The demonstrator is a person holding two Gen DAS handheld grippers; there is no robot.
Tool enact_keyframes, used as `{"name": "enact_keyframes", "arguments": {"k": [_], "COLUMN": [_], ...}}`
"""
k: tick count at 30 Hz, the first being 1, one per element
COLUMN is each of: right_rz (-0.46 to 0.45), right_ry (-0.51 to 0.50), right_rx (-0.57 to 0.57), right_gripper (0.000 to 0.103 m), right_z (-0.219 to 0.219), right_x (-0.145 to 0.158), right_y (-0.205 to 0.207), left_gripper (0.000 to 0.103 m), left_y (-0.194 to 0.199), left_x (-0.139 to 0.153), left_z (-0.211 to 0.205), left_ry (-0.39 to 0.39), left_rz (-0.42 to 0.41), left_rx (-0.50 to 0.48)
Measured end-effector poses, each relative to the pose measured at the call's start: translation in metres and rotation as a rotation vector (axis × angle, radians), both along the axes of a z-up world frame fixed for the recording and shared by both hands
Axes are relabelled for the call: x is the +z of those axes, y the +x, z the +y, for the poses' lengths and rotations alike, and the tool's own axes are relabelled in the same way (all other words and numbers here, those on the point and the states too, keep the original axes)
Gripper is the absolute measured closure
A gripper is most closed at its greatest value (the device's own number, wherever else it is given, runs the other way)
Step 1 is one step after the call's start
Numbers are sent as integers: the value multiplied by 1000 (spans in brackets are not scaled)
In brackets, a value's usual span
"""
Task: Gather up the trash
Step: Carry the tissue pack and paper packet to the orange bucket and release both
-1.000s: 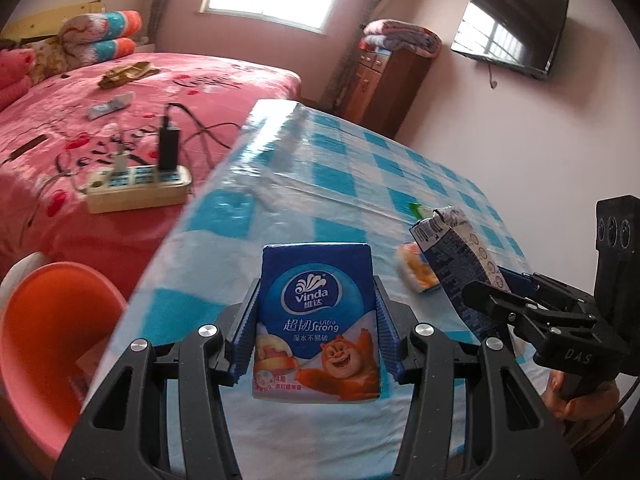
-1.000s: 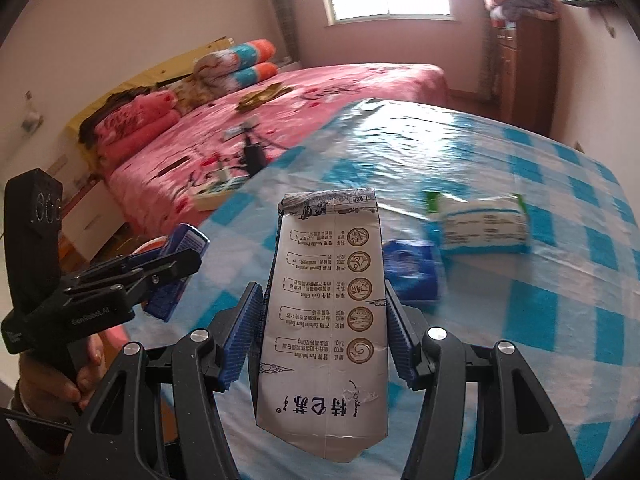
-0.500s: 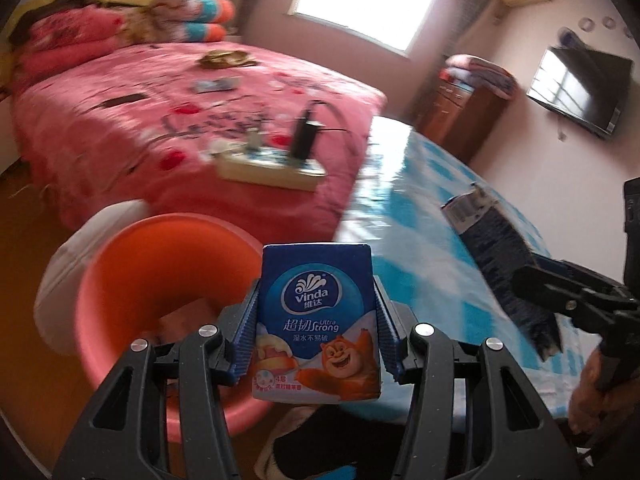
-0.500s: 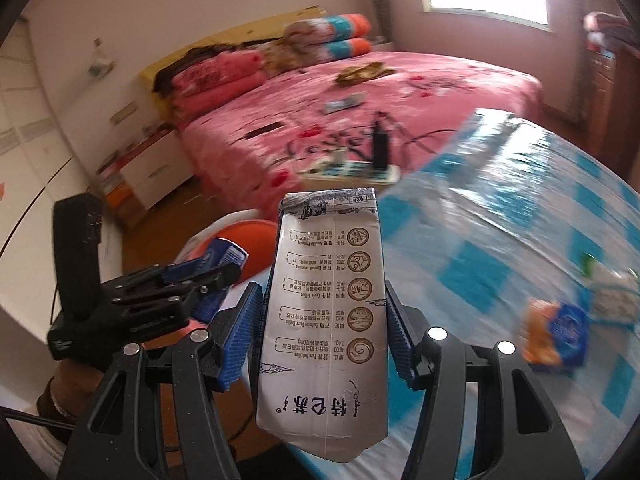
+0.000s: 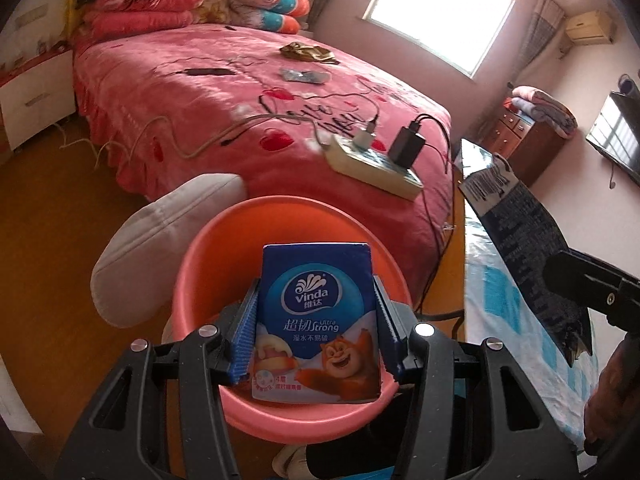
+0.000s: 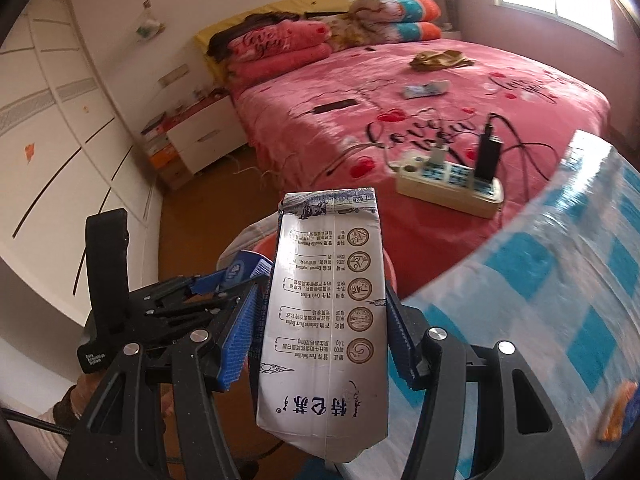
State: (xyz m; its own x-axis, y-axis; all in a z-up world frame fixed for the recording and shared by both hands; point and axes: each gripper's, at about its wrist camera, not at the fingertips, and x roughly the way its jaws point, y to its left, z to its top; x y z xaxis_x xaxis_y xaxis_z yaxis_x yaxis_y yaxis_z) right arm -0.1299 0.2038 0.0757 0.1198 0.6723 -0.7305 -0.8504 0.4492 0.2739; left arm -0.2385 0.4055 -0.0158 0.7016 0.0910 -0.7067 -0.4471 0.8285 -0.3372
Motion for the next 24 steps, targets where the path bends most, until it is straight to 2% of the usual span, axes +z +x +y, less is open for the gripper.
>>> {"name": "enact_keyframes", "arguments": {"k": [9, 10, 11, 12, 13, 17, 24], "right_rz": [22, 32, 41, 47, 50, 72, 23], "right_ry": [-16, -16, -11, 0, 11, 43, 40], "right_rx": [43, 46, 43, 35, 26, -16, -70], "right_gripper": [42, 38, 34, 26, 19, 15, 13], "right_z": [35, 38, 40, 40, 37, 25, 0], "right_x": [-11, -12, -13, -13, -11, -9, -4], "right_y": [0, 2, 2, 3, 3, 9, 7], "left_gripper": [50, 49, 46, 42, 33, 25, 24], "left_y": [-3, -3, -3, -3, -3, -6, -6], "left_x": [-12, -12, -12, -12, -11, -7, -7], "left_z": [11, 12, 14, 14, 16, 19, 18], "left_ry": [-19, -19, -19, -17, -10, 17, 11], "left_rz": [15, 18, 22, 22, 24, 22, 31], "left_rx": [29, 35, 38, 40, 52, 69, 66]}}
